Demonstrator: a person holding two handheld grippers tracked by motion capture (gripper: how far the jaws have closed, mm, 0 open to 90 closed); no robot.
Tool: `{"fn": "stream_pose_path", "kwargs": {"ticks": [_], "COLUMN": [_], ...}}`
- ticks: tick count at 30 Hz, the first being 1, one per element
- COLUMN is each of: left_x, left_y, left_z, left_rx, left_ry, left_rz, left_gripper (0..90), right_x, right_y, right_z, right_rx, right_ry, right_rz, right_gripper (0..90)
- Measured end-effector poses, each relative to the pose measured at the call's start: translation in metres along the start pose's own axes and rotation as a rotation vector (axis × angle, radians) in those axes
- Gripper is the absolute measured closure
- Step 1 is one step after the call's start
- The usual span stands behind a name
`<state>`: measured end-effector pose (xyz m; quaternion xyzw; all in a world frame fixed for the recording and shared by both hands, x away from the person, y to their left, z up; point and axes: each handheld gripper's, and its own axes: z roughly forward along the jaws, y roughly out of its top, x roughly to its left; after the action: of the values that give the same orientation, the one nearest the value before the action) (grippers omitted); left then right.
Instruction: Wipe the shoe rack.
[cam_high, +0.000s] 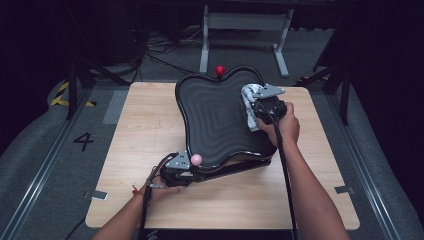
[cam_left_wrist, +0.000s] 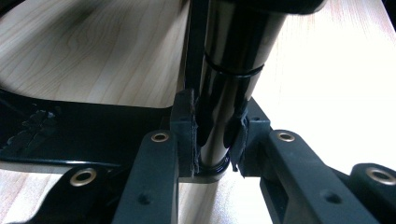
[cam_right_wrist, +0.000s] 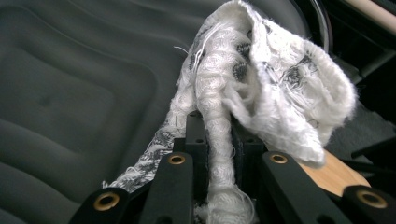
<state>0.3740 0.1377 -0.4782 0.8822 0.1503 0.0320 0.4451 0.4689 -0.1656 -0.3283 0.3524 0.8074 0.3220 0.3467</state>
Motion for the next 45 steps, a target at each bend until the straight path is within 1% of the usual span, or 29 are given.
{"fn": "stream_pose_path", "kwargs": {"ticks": [2,5,7,9,10,17,27,33,37,40,42,43,45], "left_x": [0.0,0.0,-0.001,-0.001,-0.001,-0.001,0.0,0.0,0.0,0.0,0.0,0.0,0.0], "left_y": [0.0,0.0,0.0,0.0,0.0,0.0,0.0,0.0,0.0,0.0,0.001,0.001,0.0], "left_z": [0.0,0.0,0.001,0.001,0.001,0.0,0.0,0.001,0.001,0.0,0.0,0.0,0.001], "left_rx": [-0.006,-0.006,-0.006,-0.005,-0.004,0.006,0.01,0.01,0.011,0.014,0.014,0.016,0.011], "left_ry": [0.0,0.003,0.004,0.003,0.003,0.002,0.0,-0.006,-0.005,-0.004,0.001,-0.004,-0.004], "left_rz": [-0.001,0.0,0.0,0.0,0.002,0.003,0.007,0.006,0.006,0.005,0.013,0.006,0.006], "left_gripper": [73.8,73.9,73.9,73.9,73.9,73.9,73.9,73.9,73.9,73.9,73.9,73.9,73.9], "right_x": [0.006,0.015,0.022,0.03,0.034,0.06,0.093,0.109,0.116,0.121,0.125,0.127,0.129], "right_y": [0.004,0.012,0.017,0.022,0.024,0.039,0.057,0.066,0.069,0.069,0.071,0.071,0.072], "right_z": [0.001,0.003,0.004,0.006,0.007,0.011,0.015,0.018,0.019,0.02,0.02,0.02,0.02], "right_rx": [-0.013,-0.016,-0.029,-0.031,-0.036,-0.056,-0.071,-0.084,-0.094,-0.105,-0.109,-0.111,-0.113], "right_ry": [0.013,0.031,0.058,0.06,0.07,0.115,0.16,0.182,0.186,0.204,0.208,0.208,0.2], "right_rz": [-0.024,-0.047,-0.065,-0.088,-0.096,-0.141,-0.198,-0.221,-0.216,-0.208,-0.213,-0.217,-0.225], "right_gripper": [80.0,80.0,80.0,80.0,80.0,79.9,79.6,79.4,79.4,79.4,79.4,79.4,79.4]}}
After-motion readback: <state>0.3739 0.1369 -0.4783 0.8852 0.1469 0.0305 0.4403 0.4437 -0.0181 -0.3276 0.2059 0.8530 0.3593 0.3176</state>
